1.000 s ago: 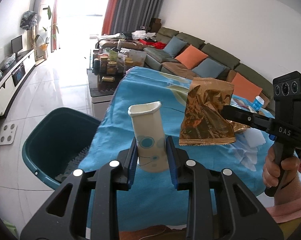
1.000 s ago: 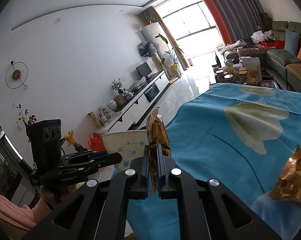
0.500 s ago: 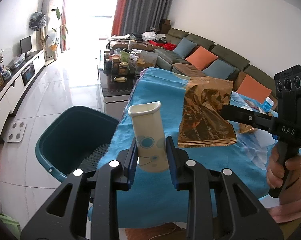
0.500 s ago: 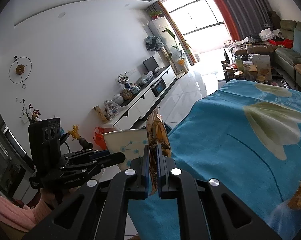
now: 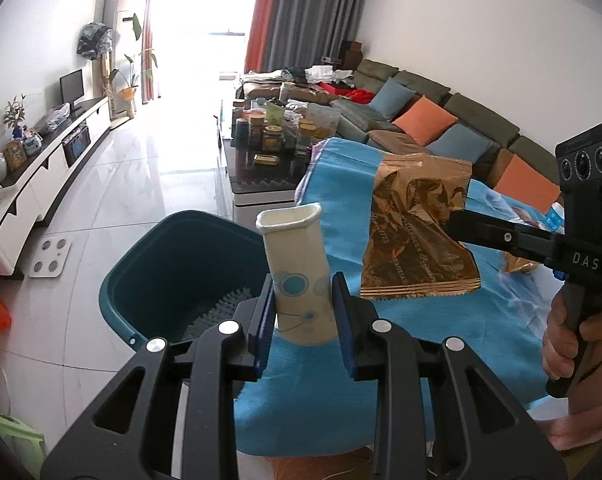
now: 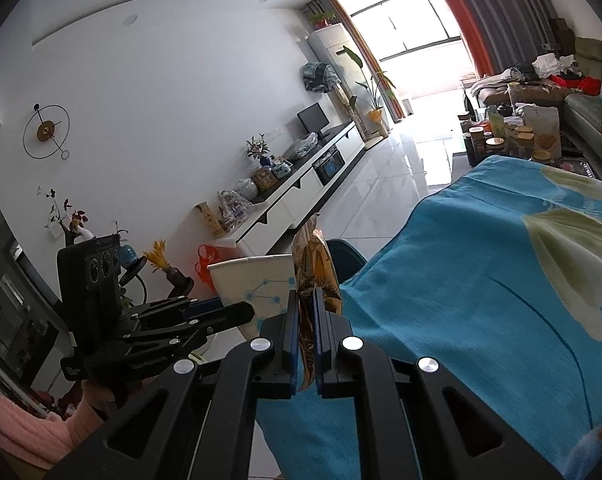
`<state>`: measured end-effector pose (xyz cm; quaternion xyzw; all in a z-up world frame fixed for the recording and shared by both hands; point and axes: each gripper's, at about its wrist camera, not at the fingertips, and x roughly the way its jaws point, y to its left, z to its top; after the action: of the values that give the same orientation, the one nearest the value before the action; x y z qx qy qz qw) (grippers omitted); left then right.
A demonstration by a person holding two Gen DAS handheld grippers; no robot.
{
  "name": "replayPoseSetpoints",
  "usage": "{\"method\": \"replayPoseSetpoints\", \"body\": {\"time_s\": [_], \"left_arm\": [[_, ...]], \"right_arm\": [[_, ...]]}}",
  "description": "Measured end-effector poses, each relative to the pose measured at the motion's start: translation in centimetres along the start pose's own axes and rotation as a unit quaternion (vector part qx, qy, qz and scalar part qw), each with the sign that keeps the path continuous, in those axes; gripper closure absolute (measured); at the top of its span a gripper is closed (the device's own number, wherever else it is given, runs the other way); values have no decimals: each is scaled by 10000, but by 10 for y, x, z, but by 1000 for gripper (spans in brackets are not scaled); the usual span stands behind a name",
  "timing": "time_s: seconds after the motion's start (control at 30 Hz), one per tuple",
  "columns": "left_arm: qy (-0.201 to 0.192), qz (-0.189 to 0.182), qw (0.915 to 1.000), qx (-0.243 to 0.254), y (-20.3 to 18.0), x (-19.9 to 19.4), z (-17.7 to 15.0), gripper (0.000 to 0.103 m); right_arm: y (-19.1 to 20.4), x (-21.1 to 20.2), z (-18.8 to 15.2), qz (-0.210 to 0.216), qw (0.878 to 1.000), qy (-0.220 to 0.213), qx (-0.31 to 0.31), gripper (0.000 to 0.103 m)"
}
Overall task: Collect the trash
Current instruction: 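Carry the cup with the left gripper to the teal bin while the right gripper carries a gold wrapper, then lower the cup into the teal bin and open the left gripper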
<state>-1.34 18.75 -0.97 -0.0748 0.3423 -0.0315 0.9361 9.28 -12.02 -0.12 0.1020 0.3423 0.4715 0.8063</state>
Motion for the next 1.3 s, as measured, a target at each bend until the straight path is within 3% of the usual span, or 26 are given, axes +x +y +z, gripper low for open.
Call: {"method": "replayPoseSetpoints", "body": {"time_s": [1.3], "left_arm": [[42, 564, 9980, -281, 20, 14, 1, 75]], "right_arm": [[16, 43, 15, 276, 9993, 264, 13, 98]]}}
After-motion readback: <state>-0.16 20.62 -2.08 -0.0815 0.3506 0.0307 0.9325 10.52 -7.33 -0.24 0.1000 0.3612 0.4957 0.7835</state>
